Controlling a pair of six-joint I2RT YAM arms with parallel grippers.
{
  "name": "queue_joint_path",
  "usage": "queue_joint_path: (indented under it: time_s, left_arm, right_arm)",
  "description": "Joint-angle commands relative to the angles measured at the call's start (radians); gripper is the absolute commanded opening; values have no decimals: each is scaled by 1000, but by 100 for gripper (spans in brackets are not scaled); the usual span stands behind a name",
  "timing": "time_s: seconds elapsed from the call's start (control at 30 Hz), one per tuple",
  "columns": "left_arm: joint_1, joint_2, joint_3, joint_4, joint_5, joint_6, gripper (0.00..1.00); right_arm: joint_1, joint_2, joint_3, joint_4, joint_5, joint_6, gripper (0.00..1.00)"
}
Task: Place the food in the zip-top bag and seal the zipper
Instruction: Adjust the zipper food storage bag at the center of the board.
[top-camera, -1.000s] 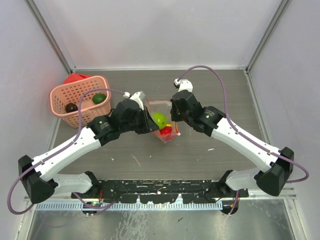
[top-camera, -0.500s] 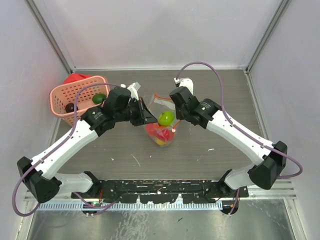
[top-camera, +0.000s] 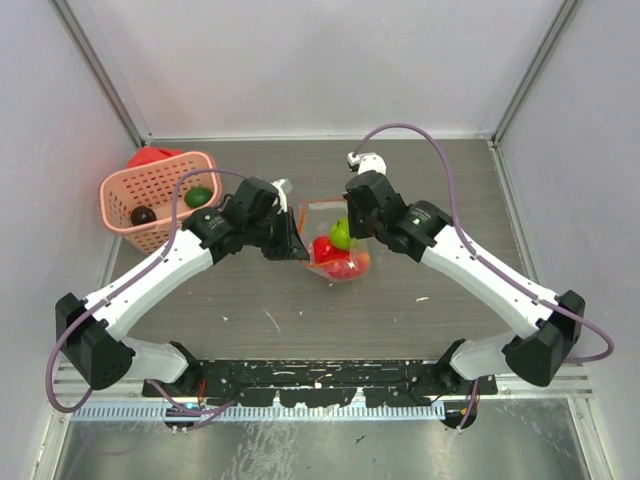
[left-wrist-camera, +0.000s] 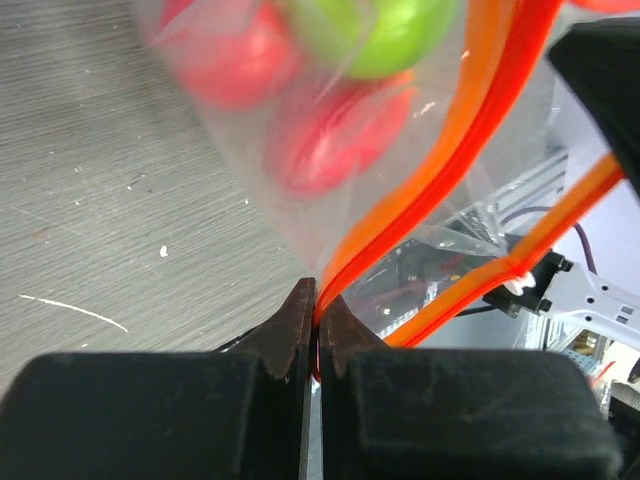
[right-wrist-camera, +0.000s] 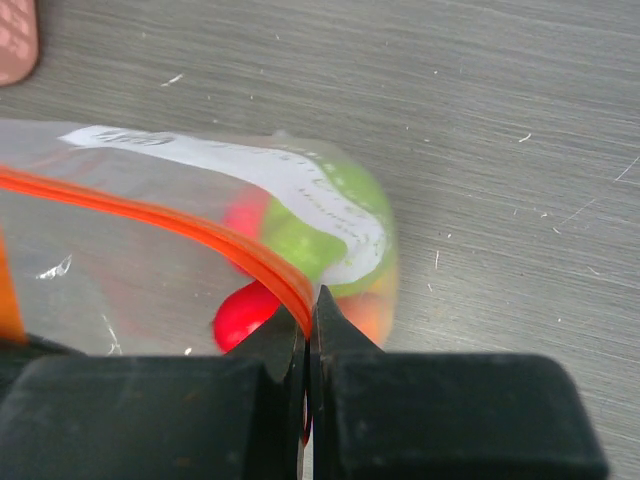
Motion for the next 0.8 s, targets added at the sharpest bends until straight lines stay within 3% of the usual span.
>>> queue_joint_path:
  time_s: [0.0,0.27,0.47,0.77]
  left_arm:
    - [2,-22,60,-36,-26,53,4]
    - [2,-56,86,5,76,26,0]
    - [2,-40,82,-41,0,64,2]
    - [2,-20,88,-46,-54,90,6]
  right_arm:
    - [-6,-92,-22,93,47,-8,0]
    - [-21,-80,-62,85,134,-5,0]
    - [-21,-101,-38,104,51,-9,0]
    - [-22,-108,-55,109,45,-12,0]
